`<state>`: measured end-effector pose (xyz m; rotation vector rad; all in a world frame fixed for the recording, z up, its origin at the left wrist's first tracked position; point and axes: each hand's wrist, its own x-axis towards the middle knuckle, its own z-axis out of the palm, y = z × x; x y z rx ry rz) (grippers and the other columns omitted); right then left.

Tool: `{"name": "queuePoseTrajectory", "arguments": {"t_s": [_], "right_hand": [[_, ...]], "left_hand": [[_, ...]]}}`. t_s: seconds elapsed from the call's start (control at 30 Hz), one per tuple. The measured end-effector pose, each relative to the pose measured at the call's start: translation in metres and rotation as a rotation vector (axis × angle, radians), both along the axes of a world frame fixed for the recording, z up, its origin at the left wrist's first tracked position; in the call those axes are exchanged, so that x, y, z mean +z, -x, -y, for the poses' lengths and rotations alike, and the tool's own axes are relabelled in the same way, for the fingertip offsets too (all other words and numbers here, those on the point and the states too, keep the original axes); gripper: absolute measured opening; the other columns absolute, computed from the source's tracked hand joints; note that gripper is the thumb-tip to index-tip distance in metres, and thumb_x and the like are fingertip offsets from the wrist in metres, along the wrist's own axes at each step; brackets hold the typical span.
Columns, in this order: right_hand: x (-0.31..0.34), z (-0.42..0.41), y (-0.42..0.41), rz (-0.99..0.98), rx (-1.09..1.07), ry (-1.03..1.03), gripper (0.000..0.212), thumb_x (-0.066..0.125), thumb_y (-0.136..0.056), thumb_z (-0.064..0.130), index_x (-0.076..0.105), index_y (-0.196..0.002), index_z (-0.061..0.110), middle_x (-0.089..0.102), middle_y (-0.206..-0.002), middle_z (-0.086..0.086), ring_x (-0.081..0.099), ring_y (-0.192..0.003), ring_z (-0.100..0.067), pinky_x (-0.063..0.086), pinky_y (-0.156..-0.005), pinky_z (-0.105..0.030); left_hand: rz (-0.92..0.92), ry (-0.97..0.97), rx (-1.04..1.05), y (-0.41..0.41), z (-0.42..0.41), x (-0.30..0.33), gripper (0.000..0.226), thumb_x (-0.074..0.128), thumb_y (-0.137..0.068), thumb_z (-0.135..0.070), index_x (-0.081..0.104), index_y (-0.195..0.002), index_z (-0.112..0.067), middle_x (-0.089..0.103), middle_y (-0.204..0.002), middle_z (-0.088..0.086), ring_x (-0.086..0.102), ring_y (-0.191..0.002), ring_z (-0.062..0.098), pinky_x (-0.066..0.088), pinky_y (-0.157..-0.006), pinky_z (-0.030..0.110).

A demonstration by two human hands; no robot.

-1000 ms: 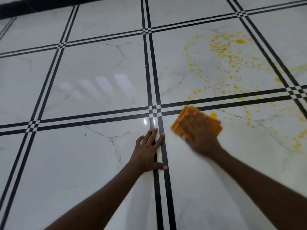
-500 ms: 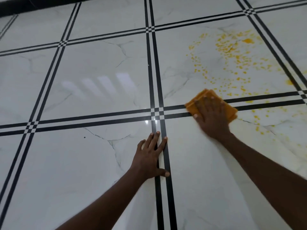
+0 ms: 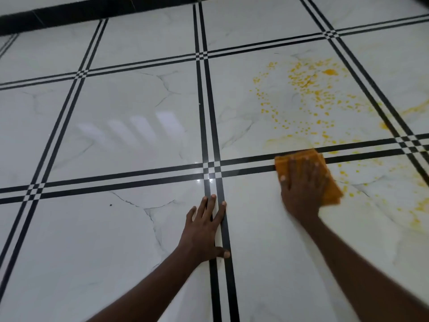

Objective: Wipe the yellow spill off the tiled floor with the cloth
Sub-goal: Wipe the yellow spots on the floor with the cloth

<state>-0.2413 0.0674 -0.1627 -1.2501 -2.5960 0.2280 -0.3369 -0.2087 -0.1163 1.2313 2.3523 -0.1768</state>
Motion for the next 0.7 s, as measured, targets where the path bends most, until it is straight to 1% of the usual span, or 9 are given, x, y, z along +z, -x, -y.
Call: {"name": "queuePoseTrajectory", "arguments": {"t_s": [0.03, 0.1, 0.2, 0.27, 0.33, 0.37, 0.5, 0.6, 0.7], "right_hand": [[0.002, 0.042, -0.017, 0.019, 0.002, 0.0, 0.066, 0.034, -0.101, 0.046, 0.03, -0.162, 0.022, 0.028, -0.167, -0.019, 0.023, -0.154, -0.046, 0.012, -0.123, -0.067], [0.005, 0.108, -0.034, 0.053, 0.267, 0.054, 0.068, 0.033, -0.102, 0.046, 0.018, -0.165, 0.023, 0.016, -0.171, -0.017, 0.01, -0.158, -0.043, 0.001, -0.126, -0.063], [0.003, 0.071, 0.009, 0.122, 0.611, 0.035, 0.066, 0.028, -0.103, 0.051, 0.022, -0.164, 0.027, 0.019, -0.171, -0.012, 0.007, -0.159, -0.037, 0.006, -0.127, -0.062], [0.0, 0.006, 0.038, 0.149, 0.493, 0.085, 0.068, 0.028, -0.1, 0.056, 0.034, -0.16, 0.025, 0.03, -0.168, -0.013, 0.019, -0.157, -0.038, 0.009, -0.126, -0.06], [-0.01, -0.052, 0.026, 0.141, 0.27, 0.06, 0.067, 0.032, -0.099, 0.054, 0.041, -0.157, 0.024, 0.036, -0.165, -0.015, 0.03, -0.152, -0.042, 0.013, -0.123, -0.06], [-0.012, -0.069, 0.01, 0.147, 0.23, 0.035, 0.066, 0.032, -0.099, 0.053, 0.041, -0.157, 0.023, 0.035, -0.165, -0.016, 0.032, -0.151, -0.044, 0.015, -0.122, -0.061], [-0.005, -0.097, -0.09, 0.107, 0.104, 0.018, 0.065, 0.024, -0.103, 0.052, 0.029, -0.162, 0.025, 0.029, -0.166, -0.019, 0.026, -0.152, -0.046, 0.019, -0.121, -0.068], [0.0, -0.033, -0.121, 0.111, -0.035, -0.008, 0.065, 0.033, -0.102, 0.045, 0.031, -0.161, 0.019, 0.031, -0.165, -0.023, 0.029, -0.15, -0.05, 0.022, -0.119, -0.069], [-0.002, 0.01, -0.119, 0.122, 0.297, -0.029, 0.067, 0.037, -0.1, 0.044, 0.028, -0.162, 0.021, 0.023, -0.169, -0.017, 0.018, -0.156, -0.043, 0.015, -0.124, -0.065]], "left_hand": [[0.007, 0.012, 0.0, -0.001, -0.003, 0.003, 0.132, 0.065, -0.073, -0.077, -0.026, -0.155, -0.029, -0.039, -0.159, 0.006, -0.033, -0.148, 0.028, -0.003, -0.125, 0.052], [0.044, 0.045, 0.001, -0.004, -0.009, 0.011, 0.132, 0.067, -0.074, -0.074, -0.025, -0.156, -0.026, -0.037, -0.16, 0.009, -0.031, -0.149, 0.031, 0.0, -0.125, 0.055], [0.06, 0.132, -0.017, -0.002, -0.014, 0.022, 0.131, 0.072, -0.075, -0.067, -0.02, -0.158, -0.023, -0.029, -0.163, 0.014, -0.023, -0.152, 0.035, 0.005, -0.125, 0.056], [0.025, 0.146, -0.03, 0.006, -0.021, 0.033, 0.122, 0.071, -0.079, -0.062, -0.009, -0.16, -0.019, -0.012, -0.167, 0.017, -0.003, -0.155, 0.037, 0.014, -0.125, 0.053], [-0.073, 0.041, -0.075, 0.007, -0.044, 0.036, 0.104, 0.065, -0.086, -0.058, 0.006, -0.16, -0.015, 0.014, -0.166, 0.017, 0.023, -0.15, 0.036, 0.025, -0.121, 0.049], [-0.102, -0.036, -0.11, 0.009, -0.059, 0.038, 0.098, 0.061, -0.089, -0.058, 0.01, -0.16, -0.015, 0.018, -0.165, 0.016, 0.026, -0.149, 0.034, 0.026, -0.12, 0.049], [-0.054, -0.19, -0.219, 0.004, -0.134, 0.023, 0.093, 0.05, -0.093, -0.062, 0.006, -0.161, -0.016, 0.002, -0.168, 0.017, 0.002, -0.156, 0.031, 0.013, -0.125, 0.051], [-0.066, -0.21, -0.216, -0.013, -0.162, -0.005, 0.089, 0.034, -0.093, -0.07, 0.003, -0.162, -0.024, -0.006, -0.169, 0.013, -0.005, -0.156, 0.03, 0.011, -0.123, 0.056], [-0.072, -0.212, -0.15, -0.018, -0.163, -0.03, 0.094, 0.021, -0.087, -0.081, -0.009, -0.16, -0.03, -0.023, -0.166, 0.008, -0.021, -0.153, 0.029, -0.004, -0.123, 0.058]]}}
